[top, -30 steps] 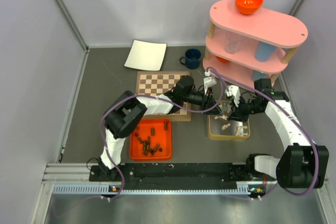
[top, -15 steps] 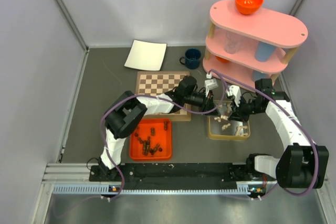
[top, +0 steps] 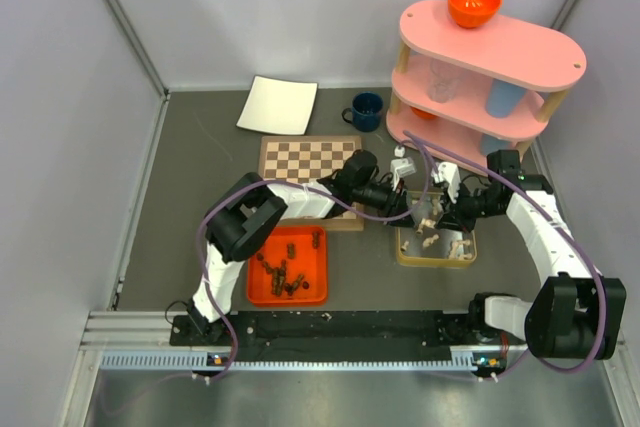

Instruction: Set up the chess pieces on the board

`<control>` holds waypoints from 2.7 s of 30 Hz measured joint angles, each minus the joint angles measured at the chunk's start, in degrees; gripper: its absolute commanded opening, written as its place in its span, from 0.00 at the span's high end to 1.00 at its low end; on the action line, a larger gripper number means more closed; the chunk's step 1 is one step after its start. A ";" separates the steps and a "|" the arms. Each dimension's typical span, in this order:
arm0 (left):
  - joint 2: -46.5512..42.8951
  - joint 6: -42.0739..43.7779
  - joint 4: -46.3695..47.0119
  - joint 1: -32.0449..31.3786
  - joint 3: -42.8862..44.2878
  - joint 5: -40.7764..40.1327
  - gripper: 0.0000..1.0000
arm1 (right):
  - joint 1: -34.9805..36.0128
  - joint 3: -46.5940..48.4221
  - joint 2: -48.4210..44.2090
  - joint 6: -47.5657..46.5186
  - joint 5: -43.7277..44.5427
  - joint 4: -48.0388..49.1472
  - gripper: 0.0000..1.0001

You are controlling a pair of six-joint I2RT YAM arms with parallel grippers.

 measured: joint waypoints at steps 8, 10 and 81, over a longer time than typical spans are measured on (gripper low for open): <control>-0.81 1.29 3.15 -0.17 -2.47 -1.09 0.39 | -0.07 -0.02 0.02 0.02 0.11 0.04 1.00; -2.43 2.38 4.52 -0.17 -5.51 -1.07 0.32 | -0.07 0.00 0.02 -0.04 -0.07 0.02 1.00; -30.93 -23.63 48.41 0.46 -38.80 -19.76 1.00 | -2.29 11.17 -4.63 16.39 -36.72 -6.49 0.38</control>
